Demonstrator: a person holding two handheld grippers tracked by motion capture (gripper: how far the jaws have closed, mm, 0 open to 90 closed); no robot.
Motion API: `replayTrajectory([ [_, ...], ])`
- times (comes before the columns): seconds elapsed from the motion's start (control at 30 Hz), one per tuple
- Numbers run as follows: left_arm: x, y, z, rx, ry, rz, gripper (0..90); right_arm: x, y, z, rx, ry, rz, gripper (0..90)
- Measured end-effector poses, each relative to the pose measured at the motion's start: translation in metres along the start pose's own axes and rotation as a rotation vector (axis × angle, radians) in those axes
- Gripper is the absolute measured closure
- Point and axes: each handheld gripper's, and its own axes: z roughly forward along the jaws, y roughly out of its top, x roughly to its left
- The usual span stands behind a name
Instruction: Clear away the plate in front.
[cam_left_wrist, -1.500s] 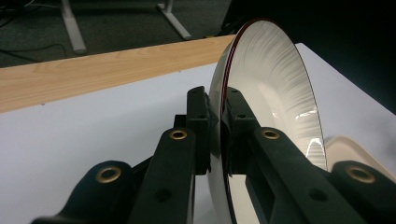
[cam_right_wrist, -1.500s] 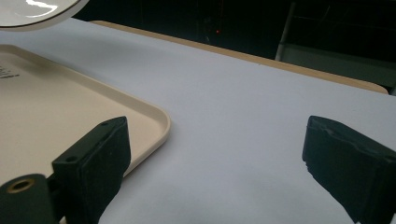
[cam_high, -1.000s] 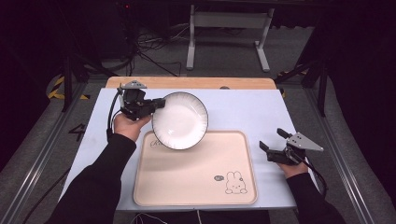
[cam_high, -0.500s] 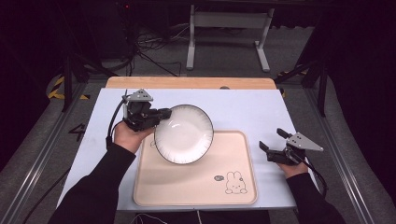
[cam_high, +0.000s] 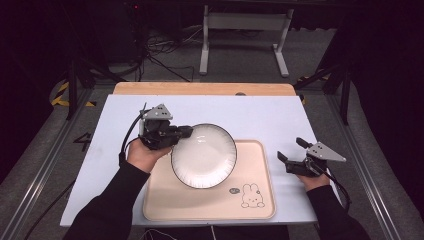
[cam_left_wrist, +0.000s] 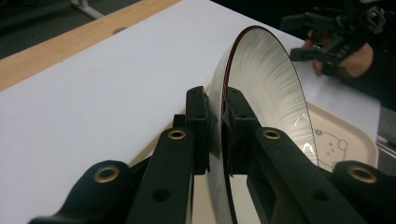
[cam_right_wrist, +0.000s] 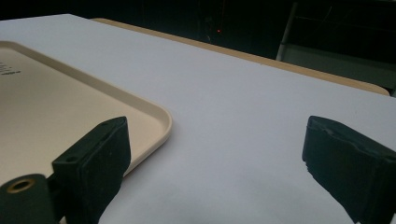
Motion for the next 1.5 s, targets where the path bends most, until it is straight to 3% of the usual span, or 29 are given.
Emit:
replayTrajectory([
  [0.17,-0.006,-0.001,0.005,-0.003,-0.014,0.019,82.7,0.0,0.0,0.0,0.001,-0.001,-0.001,8.3],
  [0.37,-0.012,-0.001,0.011,0.038,-0.018,0.052,82.7,0.0,0.0,0.0,0.0,0.0,-0.003,8.3],
  [0.67,-0.008,-0.009,0.026,0.059,-0.044,0.024,82.6,0.0,0.0,0.0,-0.001,0.003,-0.005,8.3],
  [1.3,-0.005,-0.018,0.04,0.093,-0.099,-0.022,82.2,0.001,0.0,0.0,0.0,0.002,-0.01,8.3],
  [1.43,-0.005,-0.022,0.044,0.112,-0.067,-0.006,82.1,0.001,0.0,-0.001,-0.004,0.003,-0.016,8.3],
  [1.5,-0.004,-0.023,0.044,0.107,-0.08,-0.021,82.1,0.002,0.0,-0.001,-0.004,0.002,-0.018,8.3],
])
